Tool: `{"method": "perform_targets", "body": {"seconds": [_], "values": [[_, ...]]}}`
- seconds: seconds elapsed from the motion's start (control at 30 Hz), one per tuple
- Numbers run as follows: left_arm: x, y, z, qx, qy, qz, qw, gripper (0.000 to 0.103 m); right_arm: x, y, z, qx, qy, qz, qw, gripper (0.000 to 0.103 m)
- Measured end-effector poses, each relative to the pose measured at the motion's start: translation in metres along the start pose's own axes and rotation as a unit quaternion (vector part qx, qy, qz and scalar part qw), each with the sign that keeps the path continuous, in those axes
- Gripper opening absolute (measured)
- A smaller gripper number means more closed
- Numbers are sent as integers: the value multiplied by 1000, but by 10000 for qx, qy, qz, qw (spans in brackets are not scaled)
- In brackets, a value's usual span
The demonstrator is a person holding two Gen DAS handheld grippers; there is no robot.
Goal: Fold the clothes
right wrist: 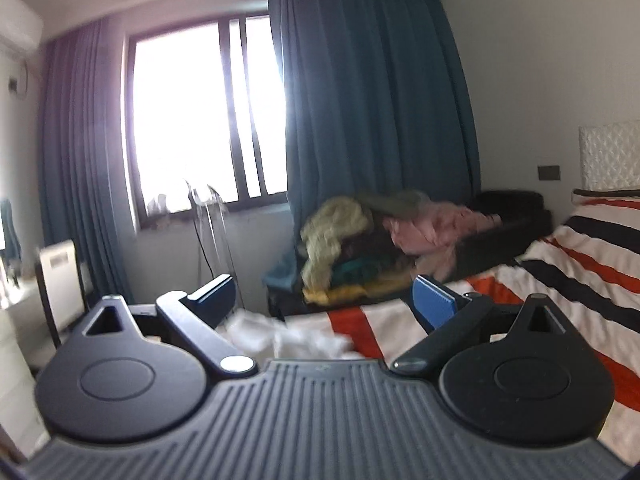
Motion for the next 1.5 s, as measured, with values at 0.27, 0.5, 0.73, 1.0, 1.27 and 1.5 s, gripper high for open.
{"method": "perform_targets", "body": {"seconds": [0.27,0.5,0.73,1.0,1.27,1.5], "values": [[-14,5,-13,61,-9,-153,9999,103,-49,15,-31,151,393,-127,9990,97],[-83,23,-35,92,-245,-1276,9915,103,-144,65,-35,610,973,-770,9904,97],[-197,24,-97,135,372,-2148,9759,103,-199,74,-39,438,1612,-1297,9774,97],[-326,62,-165,-89,984,-3247,9406,103,-243,81,-29,-249,3097,-1525,9382,97],[-369,106,-226,-150,313,-4219,9060,84,-271,102,-35,-306,3674,-2179,9036,97],[-321,65,-205,-452,193,-3693,9280,30,-265,107,-41,-215,3435,-2236,9119,97]]}}
Point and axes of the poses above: each gripper's, at about its wrist camera, not at the fingertips, and z roughly against the way its jaws point, x to its left, y to its underside, the point moved 2 cm from there along -z, roughly the way its jaws point, and after that the axes turned 3 degrees about y, right-handed, at the moved point
